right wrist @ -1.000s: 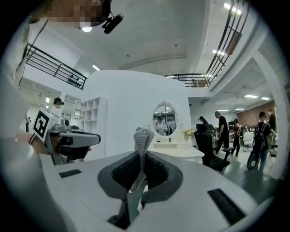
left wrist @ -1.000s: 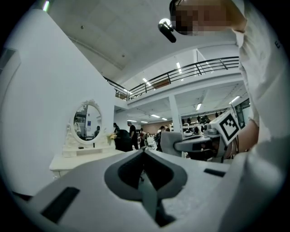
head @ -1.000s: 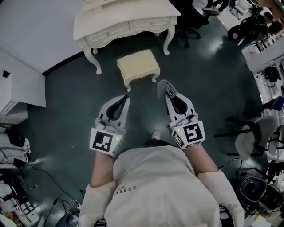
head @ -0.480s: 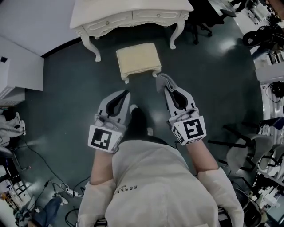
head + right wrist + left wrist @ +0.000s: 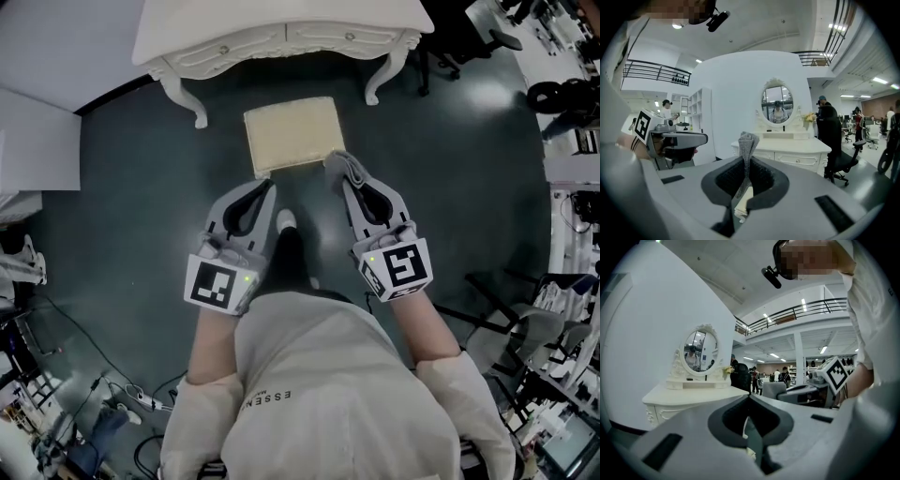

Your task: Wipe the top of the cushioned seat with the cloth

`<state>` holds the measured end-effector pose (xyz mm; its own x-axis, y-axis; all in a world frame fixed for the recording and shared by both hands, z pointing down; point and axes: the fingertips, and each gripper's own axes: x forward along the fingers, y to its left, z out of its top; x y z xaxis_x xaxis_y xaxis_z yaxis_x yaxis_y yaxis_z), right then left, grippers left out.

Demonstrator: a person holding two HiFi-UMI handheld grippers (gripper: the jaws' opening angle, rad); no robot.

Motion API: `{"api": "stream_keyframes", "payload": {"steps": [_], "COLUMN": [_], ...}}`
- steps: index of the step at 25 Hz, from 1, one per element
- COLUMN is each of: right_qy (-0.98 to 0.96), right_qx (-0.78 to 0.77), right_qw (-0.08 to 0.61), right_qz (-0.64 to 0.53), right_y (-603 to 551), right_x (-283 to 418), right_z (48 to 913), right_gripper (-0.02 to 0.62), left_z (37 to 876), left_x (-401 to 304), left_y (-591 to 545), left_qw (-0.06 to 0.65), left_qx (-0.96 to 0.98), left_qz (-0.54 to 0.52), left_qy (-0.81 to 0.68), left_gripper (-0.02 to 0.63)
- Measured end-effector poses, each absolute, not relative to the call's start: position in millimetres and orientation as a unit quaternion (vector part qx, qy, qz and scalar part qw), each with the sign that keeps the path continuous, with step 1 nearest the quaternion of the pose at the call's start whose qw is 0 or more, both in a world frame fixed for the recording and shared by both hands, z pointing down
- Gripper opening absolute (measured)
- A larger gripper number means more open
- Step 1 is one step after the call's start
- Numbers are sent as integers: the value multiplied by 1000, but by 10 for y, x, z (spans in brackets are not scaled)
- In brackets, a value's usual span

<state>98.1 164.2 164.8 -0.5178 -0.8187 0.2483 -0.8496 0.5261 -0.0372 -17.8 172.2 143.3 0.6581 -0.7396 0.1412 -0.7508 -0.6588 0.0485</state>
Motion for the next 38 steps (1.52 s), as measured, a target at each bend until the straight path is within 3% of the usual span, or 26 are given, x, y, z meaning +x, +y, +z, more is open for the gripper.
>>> {"api": "stream_keyframes", "payload": {"steps": [17,38], "right_qy": [-869,-858], "right_qx": [409,316], "right_qw": [214,317], "right_qz": [177,252], "right_y": [-403,-1265], "right_x": [20,-945], "right_z": [3191,5878], "right_gripper": [28,28], "left_z": [2663,4630], "left_x": [-1008,-1576], "left_y": [-146,-752], "left_qw": [100,161], "left_qx": [880,826], "left_qz": [82,79], "left_qy": [-457,-534], "left_gripper": [2,2]}}
